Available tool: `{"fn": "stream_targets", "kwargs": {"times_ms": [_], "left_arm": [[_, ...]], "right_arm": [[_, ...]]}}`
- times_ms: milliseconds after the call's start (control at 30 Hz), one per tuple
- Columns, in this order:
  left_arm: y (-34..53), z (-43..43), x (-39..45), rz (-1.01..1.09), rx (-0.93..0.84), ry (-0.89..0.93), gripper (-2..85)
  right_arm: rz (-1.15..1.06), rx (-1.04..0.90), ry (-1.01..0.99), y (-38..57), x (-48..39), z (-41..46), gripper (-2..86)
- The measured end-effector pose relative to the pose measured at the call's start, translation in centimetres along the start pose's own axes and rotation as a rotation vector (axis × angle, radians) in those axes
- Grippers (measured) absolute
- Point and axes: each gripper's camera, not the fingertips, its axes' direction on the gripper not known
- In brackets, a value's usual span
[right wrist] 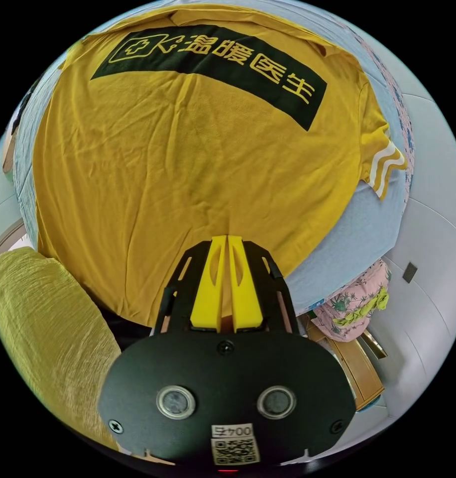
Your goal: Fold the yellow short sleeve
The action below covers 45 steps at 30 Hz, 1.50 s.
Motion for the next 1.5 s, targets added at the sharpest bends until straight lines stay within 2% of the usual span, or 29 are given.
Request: {"fn": "stream_targets", "kwargs": {"times_ms": [67,167,367,700,867,967,1067,1200,1400,1500], "left_arm": [[3.3,1.0,-1.6,-0.097,0.062,0.137,9.8],[6.1,2.8,-2.9,-0.169,0.069,0.242,10.0],[7.7,5.2,-2.7,-0.174,0.086,0.22,10.0],[7.5,5.9,0.0,-0.107,0.087,0.136,4.0],[8.9,1.8,3.7,-0.067,0.135,0.05,2.1],[10.8,-1.1,5.7,-0.068,0.129,-0.022,1.7],[13.5,-2.3,6.3,-0.136,0.128,-0.02,1.7],[16.2,-1.5,6.7,-0.199,0.128,-0.076,1.9],[18.1,0.7,8.1,-0.184,0.107,-0.217,3.6],[19.1,-1.3,10.3,-0.138,0.167,-0.299,5.1]], "right_arm": [[0.003,0.008,0.003,0.1,0.2,0.1,-0.7],[-0.002,0.004,0.02,0.1,0.2,0.1,-0.6],[0.016,0.02,0.008,0.4,1.1,0.4,-0.6],[0.014,0.035,0.023,1.1,2.3,0.9,-0.6],[0.012,0.032,0.025,1.5,3.3,1.3,-0.6],[0.012,0.033,0.017,1.8,4.1,1.6,-0.6],[0.007,0.027,0.011,2.1,4.9,2.0,-0.6],[-0.003,0.014,0.004,2.4,5.9,2.4,-0.6],[0.006,0.018,-0.043,3.5,8.2,3.5,-0.4],[0.017,0.036,-0.074,4.5,9.5,4.1,-0.2]]}}
